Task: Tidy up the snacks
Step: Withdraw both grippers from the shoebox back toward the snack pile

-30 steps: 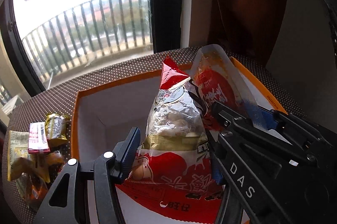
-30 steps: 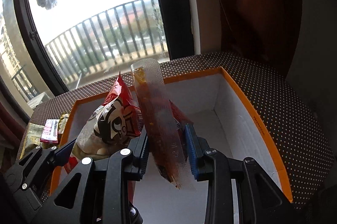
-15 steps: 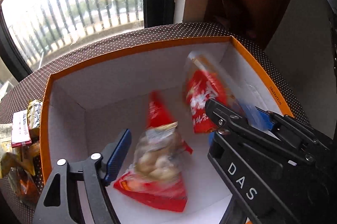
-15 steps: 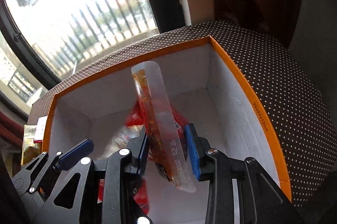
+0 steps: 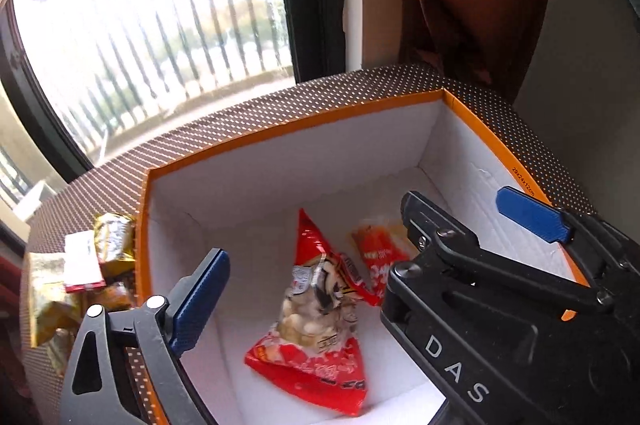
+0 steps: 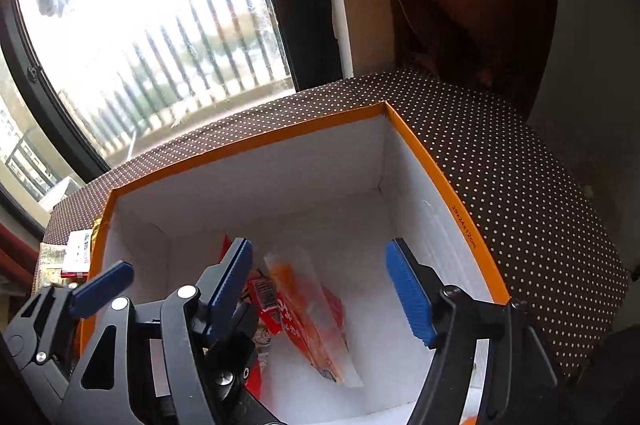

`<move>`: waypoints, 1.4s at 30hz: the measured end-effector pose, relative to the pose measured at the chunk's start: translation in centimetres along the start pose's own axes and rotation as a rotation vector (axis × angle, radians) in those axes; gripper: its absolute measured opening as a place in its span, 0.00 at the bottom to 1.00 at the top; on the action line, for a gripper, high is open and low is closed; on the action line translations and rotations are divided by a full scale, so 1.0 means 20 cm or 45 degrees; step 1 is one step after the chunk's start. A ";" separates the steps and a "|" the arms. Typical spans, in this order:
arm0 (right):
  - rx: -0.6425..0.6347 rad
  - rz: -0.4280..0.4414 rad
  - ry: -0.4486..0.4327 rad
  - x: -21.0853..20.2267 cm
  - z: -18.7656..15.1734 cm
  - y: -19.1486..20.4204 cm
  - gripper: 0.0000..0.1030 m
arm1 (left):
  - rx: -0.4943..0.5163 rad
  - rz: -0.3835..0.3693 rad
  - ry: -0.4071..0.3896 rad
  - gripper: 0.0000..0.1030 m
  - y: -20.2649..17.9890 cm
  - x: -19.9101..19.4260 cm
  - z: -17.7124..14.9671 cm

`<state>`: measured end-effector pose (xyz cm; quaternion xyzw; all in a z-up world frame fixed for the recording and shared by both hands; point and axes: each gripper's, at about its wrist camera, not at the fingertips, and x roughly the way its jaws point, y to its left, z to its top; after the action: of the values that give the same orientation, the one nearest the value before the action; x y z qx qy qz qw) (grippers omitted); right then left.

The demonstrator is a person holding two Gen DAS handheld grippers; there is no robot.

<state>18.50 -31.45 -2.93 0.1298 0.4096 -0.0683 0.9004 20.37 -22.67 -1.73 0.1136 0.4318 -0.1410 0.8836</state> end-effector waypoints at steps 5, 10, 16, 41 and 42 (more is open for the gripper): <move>-0.016 -0.011 -0.042 -0.08 -0.02 0.04 0.73 | -0.012 -0.006 -0.064 0.95 0.05 -0.10 -0.04; -0.034 -0.023 -0.087 -0.17 -0.06 0.09 0.74 | -0.034 -0.025 -0.106 0.94 0.10 -0.19 -0.09; -0.050 -0.042 -0.143 -0.27 -0.11 0.19 0.75 | -0.059 -0.062 -0.150 0.93 0.18 -0.30 -0.17; -0.169 0.013 -0.394 -0.49 -0.46 0.64 0.81 | -0.162 -0.034 -0.424 0.90 0.56 -0.56 -0.60; -0.174 0.021 -0.396 -0.48 -0.47 0.67 0.81 | -0.173 -0.031 -0.427 0.89 0.58 -0.56 -0.62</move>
<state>8.47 -15.84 0.80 0.0595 0.2680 -0.0520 0.9602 8.77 -6.15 0.64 0.0231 0.2881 -0.1392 0.9471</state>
